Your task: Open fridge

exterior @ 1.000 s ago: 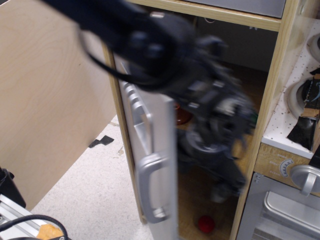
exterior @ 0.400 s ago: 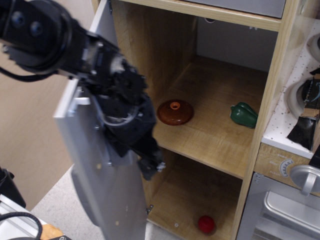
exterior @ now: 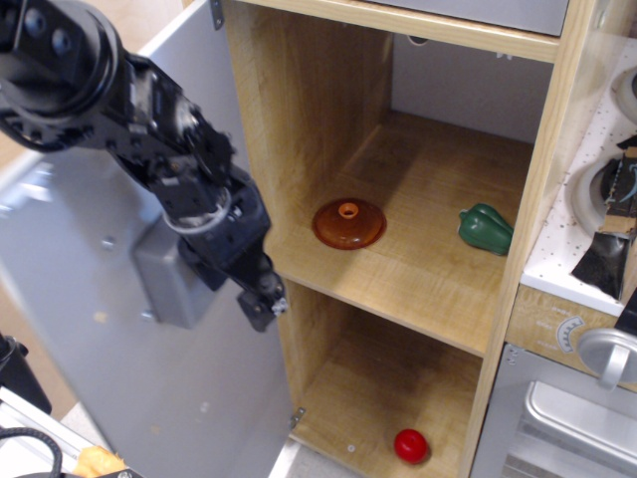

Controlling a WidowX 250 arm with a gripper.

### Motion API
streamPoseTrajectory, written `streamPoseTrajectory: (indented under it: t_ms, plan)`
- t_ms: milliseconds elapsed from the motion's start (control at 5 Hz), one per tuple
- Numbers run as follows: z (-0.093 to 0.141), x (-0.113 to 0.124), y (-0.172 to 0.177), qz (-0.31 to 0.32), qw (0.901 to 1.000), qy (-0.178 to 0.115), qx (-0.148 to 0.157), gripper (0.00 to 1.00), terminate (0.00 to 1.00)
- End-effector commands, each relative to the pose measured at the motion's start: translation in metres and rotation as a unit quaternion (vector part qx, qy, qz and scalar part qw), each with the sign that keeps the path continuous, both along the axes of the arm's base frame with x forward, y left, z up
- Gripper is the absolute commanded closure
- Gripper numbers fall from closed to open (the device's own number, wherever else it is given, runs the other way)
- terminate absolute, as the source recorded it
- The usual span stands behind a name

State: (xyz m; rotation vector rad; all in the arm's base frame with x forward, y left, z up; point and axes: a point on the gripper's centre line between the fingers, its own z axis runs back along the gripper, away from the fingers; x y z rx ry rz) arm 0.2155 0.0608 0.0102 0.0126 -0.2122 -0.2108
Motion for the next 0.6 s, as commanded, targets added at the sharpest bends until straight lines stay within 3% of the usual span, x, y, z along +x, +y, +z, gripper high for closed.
streamPoseTrajectory:
  t_ms: [0, 200, 400]
  plan:
    - [0.0165, 0.0042, 0.0084, 0.013, 0.9997, -0.004, 0.018, 0.00, 0.00]
    - [0.0165, 0.0042, 0.0084, 0.013, 0.9997, -0.004, 0.018, 0.00, 0.00]
    - [0.0165, 0.0042, 0.0084, 0.013, 0.9997, -0.004, 0.018, 0.00, 1.00]
